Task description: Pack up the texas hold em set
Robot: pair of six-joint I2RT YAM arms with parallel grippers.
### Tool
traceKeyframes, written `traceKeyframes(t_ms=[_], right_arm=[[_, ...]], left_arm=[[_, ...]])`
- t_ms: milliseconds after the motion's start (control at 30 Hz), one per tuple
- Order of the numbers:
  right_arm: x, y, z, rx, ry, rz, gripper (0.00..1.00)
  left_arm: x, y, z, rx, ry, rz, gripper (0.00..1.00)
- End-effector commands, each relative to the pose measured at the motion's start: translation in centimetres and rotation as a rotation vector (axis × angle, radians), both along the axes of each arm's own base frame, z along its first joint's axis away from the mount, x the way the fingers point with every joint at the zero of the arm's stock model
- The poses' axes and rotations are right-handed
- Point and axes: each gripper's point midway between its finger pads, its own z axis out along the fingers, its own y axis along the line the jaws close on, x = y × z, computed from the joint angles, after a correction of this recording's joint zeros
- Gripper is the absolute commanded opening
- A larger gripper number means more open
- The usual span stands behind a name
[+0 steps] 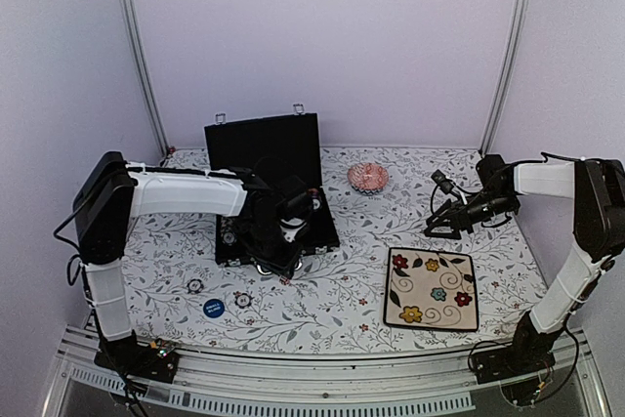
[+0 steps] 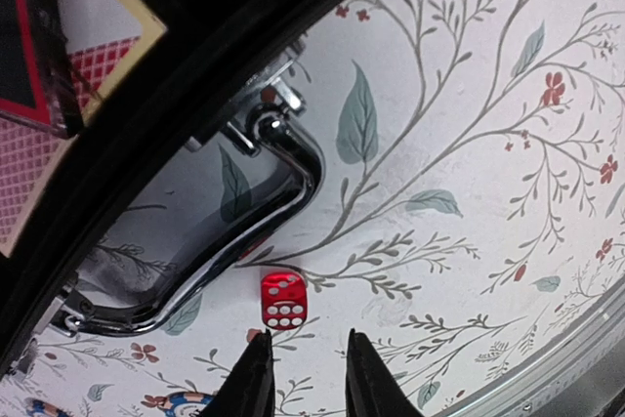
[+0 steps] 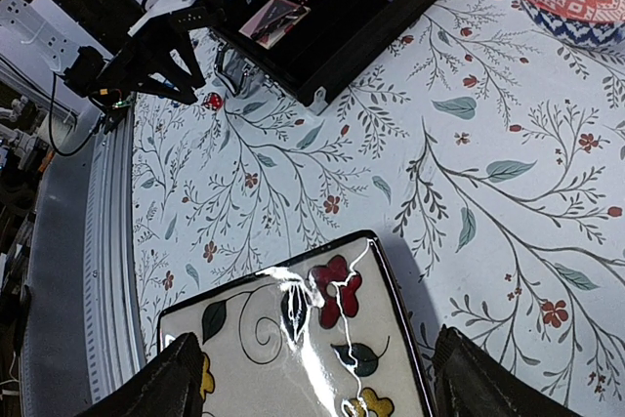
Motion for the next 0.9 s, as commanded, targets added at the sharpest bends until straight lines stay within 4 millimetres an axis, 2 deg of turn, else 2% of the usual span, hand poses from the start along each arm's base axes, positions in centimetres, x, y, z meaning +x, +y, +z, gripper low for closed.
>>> traceKeyframes(t_ms=[0, 300, 533, 667, 867], right_arm=[[0.3, 0.2, 0.8, 0.000, -0.030, 0.012, 0.81], [0.3, 0.2, 0.6, -0.001, -0.024, 0.012, 0.81], [0.3, 0.2, 0.4, -0.003, -0.020, 0.012, 0.82], [0.3, 0.2, 0.4, -0.003, -0.018, 0.012, 0.82], [0.3, 0.3, 0.4, -0.002, -0.018, 0.014, 0.82]], left_arm=[[0.0, 0.2, -2.1, 0.052, 0.009, -0.005, 0.27], [0.2, 0.7, -3.1, 0.097, 0.008, -0.012, 0.27], [0.4, 0.3, -2.8, 0.082, 0.007, -0.021, 0.21], [0.5, -0.6, -2.0, 0.060, 0.003, -0.043, 0.17], [1.0, -3.0, 1.2, -0.020, -0.014, -0.087, 0.14]])
